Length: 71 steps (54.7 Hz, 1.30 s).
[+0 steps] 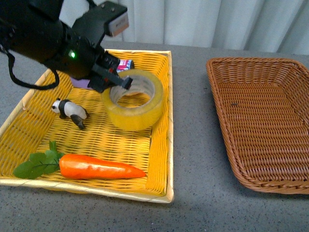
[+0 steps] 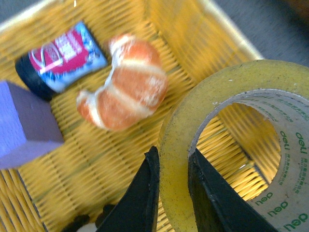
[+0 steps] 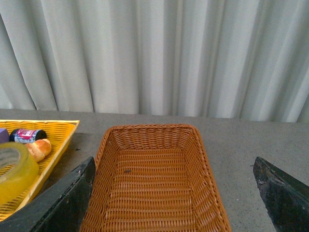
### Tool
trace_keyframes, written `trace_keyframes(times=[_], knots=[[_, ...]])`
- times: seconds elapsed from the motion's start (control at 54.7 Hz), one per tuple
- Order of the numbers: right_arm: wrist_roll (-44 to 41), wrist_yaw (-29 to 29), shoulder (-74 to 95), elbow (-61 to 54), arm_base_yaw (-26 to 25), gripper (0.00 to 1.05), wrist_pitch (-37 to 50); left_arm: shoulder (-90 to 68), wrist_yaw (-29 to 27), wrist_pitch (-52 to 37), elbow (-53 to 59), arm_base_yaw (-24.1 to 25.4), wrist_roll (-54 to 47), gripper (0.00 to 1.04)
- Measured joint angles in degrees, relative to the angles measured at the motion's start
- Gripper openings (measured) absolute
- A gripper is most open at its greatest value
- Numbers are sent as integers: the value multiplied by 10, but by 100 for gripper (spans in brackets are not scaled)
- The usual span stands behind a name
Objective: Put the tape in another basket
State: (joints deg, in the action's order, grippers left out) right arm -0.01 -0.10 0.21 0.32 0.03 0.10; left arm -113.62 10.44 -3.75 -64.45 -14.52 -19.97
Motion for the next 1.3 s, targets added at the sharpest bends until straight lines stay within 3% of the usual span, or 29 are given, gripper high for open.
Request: trace_keyframes(times=[0.238,0.585,0.768,0.823,0.859,0.896,1.042,1.298], knots=[[0,0,0,0,0,96,0,31,54,67,-73,-49,-69,14],[0,0,0,0,0,96,0,-5,69,126,-174,-144,-115,14],[0,0,0,0,0,96,0,-9,62,126,-179,-150,-118,14],[-22,23,7,5,8,96,-19,-9,61,126,-179,-150,-119,14],[-74,66,28,17,19,96,-48,-9,61,126,-179,-149,-119,14],[-112,74,50,23,25,96,-50,-10,61,126,-179,-149,-120,14],[-202,48,176,59,38,96,16,-10,61,126,-180,-148,-120,14],[-160,18,465,180,71,96,122,-10,61,126,-180,-149,-120,14]])
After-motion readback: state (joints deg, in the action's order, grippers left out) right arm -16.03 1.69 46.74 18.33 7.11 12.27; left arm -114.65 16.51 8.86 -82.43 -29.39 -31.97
